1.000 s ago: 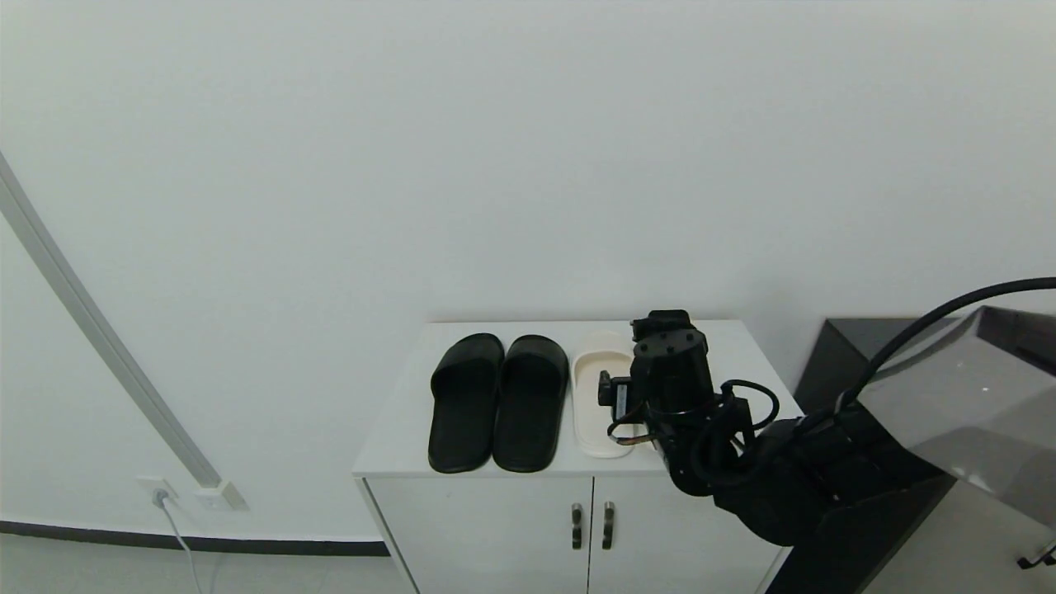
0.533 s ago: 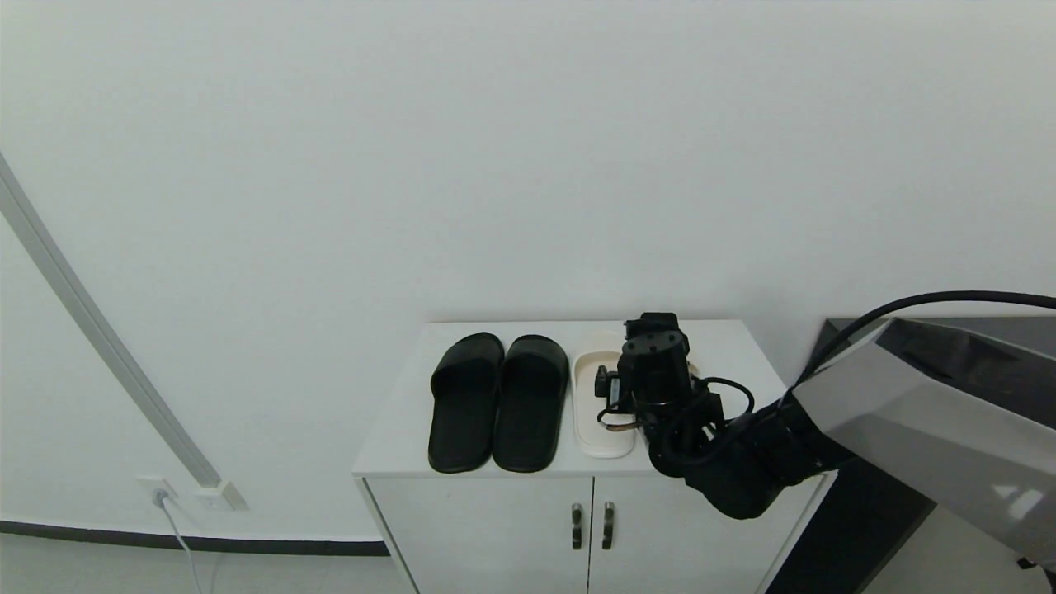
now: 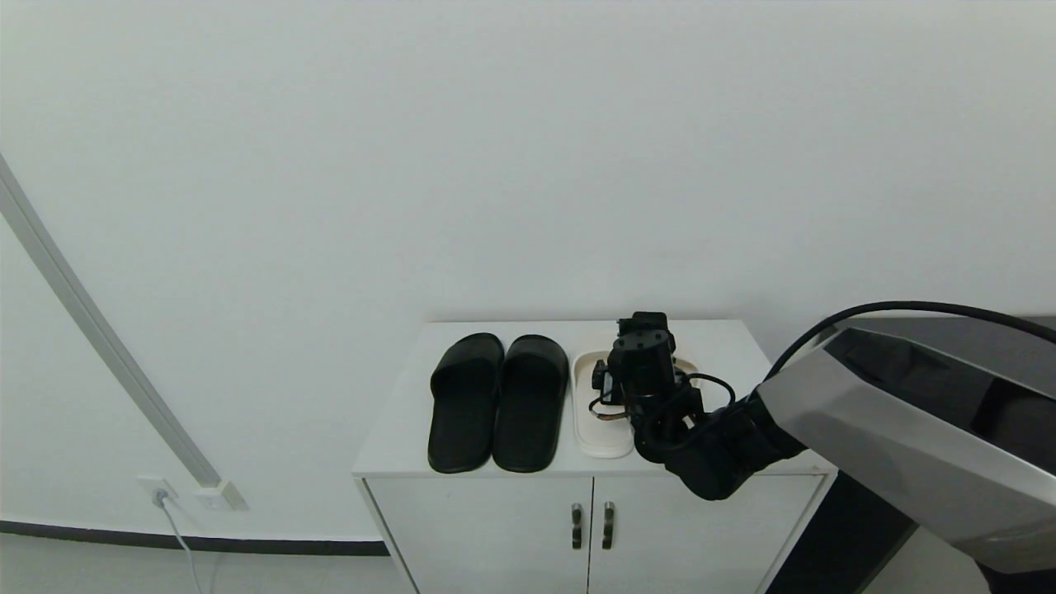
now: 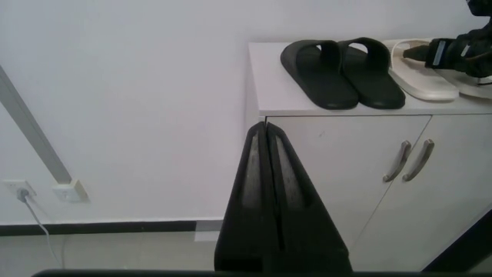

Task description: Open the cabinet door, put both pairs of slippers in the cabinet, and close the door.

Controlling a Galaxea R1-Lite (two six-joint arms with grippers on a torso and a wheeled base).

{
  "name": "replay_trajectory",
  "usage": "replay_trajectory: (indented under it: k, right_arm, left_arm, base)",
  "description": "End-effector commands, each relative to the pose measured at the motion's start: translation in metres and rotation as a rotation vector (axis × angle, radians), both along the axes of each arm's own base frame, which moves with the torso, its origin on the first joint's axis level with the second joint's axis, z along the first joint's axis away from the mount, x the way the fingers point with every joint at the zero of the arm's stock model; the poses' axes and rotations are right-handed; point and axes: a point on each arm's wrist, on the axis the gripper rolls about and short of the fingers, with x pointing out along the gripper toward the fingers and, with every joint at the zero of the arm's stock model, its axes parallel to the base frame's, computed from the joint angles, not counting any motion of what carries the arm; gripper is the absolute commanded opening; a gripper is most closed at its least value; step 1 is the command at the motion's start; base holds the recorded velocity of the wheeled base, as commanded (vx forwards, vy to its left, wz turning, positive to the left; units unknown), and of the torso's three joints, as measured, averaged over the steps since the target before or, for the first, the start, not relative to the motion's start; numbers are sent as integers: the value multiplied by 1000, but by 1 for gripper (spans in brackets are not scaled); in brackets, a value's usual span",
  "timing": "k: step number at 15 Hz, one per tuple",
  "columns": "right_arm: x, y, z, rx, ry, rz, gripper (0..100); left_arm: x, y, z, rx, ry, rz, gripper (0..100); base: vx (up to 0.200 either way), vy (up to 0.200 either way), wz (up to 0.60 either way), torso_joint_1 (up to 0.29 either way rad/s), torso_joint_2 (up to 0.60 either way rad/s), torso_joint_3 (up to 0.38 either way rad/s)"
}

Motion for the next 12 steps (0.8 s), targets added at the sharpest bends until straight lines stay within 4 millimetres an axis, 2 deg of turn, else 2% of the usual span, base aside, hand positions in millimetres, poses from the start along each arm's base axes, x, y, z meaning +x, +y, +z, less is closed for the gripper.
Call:
replay_trajectory:
  k: [1, 5, 8, 10, 12]
  right_arm:
    - [3, 1, -2, -3, -5, -1, 0]
    - [3, 1, 0, -10, -6, -1, 0]
    - [-3, -4, 13, -1, -21, -2, 0]
    - [-22, -15, 36, -14, -40, 28, 0]
    - [-60, -37, 64, -24, -90, 165, 0]
  left_arm:
    - [0, 0, 0, 0, -1, 0, 0]
    - [0, 0, 0, 0, -1, 0, 0]
    - [0, 0, 0, -2, 1, 2, 0]
    - [0, 0, 0, -2, -1, 2, 0]
    - [0, 0, 0, -2, -1, 2, 0]
  base:
    - [0, 0, 0, 0, 0, 0]
    - [0, 0, 0, 0, 0, 0]
    - [0, 0, 0, 0, 0, 0]
    - [0, 0, 0, 0, 0, 0]
    - [0, 0, 0, 0, 0, 0]
